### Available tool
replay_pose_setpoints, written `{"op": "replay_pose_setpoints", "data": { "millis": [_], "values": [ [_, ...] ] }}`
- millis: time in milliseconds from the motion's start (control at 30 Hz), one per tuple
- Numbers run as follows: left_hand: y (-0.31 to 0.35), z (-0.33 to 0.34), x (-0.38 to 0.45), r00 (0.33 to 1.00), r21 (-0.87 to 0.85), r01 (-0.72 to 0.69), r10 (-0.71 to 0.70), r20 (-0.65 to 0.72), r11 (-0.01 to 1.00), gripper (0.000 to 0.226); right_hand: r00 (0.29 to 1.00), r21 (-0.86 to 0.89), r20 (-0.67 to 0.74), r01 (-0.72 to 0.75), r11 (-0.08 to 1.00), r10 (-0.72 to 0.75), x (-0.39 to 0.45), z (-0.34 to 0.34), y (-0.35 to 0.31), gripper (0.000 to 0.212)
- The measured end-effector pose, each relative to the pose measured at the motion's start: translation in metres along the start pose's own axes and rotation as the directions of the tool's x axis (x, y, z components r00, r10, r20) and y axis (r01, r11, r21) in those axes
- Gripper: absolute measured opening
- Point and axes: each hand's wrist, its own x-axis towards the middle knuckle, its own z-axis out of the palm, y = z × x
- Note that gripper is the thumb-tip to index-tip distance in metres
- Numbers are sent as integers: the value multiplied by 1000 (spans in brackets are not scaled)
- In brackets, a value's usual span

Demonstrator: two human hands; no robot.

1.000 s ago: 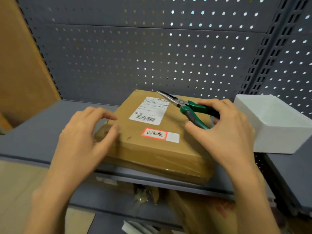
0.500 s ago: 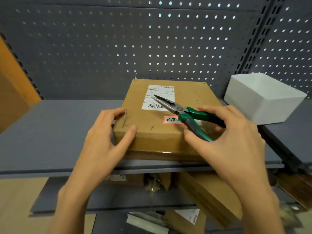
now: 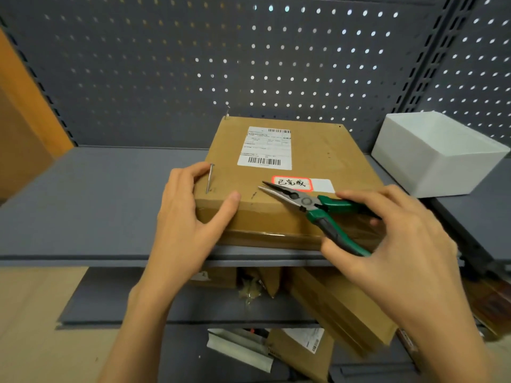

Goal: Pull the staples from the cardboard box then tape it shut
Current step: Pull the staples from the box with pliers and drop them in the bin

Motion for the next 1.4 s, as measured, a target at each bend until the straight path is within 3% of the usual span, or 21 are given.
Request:
{"op": "replay_pose_setpoints", "data": {
  "millis": [333,567,1400],
  "values": [
    [0,3,-1,1000,-5,19,-19,-17,1000,56,982,-32,87,173,984,-170,10,-13,8,61],
    [-2,4,0,1000,-5,7,-7,-28,1000,65,969,-152,59,245,958,-238,20,-19,0,59],
    [-5,7,0,999,-22,0,-1,-49,1000,63,983,-30,-6,181,983,-181,16,3,3,50]
  ]
}}
